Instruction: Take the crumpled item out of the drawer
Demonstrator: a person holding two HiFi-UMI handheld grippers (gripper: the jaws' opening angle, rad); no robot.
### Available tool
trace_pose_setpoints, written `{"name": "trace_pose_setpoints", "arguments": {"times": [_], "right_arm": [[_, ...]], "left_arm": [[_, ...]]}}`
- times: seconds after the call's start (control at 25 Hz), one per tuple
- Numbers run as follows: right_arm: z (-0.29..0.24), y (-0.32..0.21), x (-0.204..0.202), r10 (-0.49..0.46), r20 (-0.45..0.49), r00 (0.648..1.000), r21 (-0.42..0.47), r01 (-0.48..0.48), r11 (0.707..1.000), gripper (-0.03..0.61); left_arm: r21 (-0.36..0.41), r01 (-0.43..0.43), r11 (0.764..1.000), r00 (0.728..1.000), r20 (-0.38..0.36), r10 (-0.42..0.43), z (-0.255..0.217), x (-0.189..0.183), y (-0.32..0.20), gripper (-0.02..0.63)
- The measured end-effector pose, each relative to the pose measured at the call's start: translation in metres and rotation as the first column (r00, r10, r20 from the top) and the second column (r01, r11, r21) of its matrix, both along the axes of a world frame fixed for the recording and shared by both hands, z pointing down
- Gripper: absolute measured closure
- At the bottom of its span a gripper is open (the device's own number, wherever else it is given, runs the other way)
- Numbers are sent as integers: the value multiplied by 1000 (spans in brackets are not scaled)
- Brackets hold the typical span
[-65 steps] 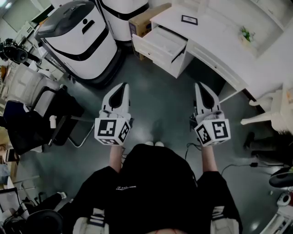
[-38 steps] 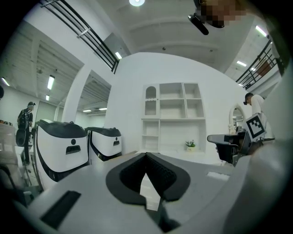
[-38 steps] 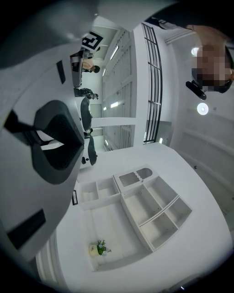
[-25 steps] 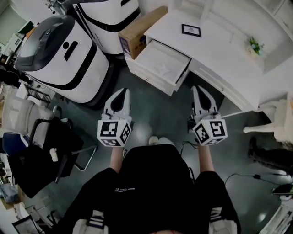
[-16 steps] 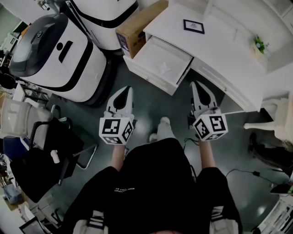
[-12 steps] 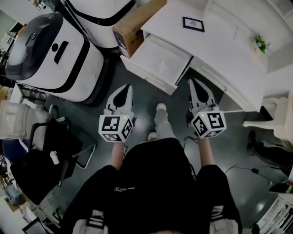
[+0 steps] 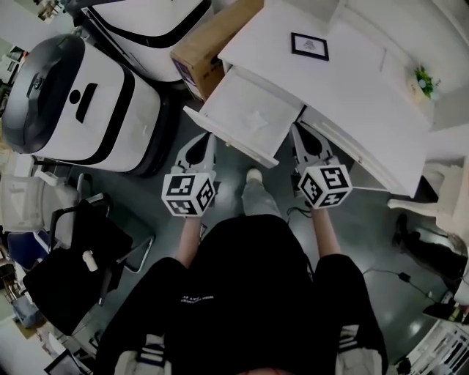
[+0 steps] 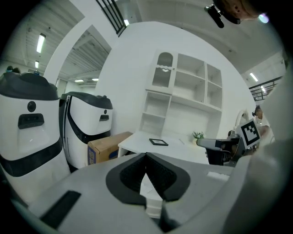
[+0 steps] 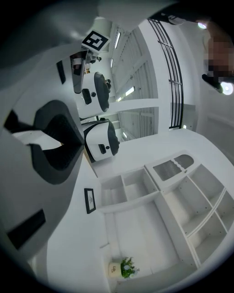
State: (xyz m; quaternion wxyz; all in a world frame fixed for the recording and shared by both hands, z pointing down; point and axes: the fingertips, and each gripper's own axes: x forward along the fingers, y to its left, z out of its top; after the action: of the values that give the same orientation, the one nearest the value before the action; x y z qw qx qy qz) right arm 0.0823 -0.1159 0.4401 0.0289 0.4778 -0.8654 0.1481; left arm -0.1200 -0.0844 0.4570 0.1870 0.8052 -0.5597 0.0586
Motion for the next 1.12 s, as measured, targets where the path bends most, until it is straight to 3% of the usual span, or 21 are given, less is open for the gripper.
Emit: {"name": "trace_pose_setpoints", "arguments": {"times": [0.28,0.76,1.12], "right_arm": [[46,-56,-11,-78,-34,996,-106,74,992,586],[118,-104,-36,-164,-34,986,-285,147,947,586],[197,-125,-48,-173,-53,983,-463,129,877,586]], "left_arm": [[-107,-6,994,1000,-1,6,37,14,-56,615],[-256,-63,965,998,-19,60,91,31,-101,615],[-324,-131,937,991,-22,131,122,41,-143,615]]}}
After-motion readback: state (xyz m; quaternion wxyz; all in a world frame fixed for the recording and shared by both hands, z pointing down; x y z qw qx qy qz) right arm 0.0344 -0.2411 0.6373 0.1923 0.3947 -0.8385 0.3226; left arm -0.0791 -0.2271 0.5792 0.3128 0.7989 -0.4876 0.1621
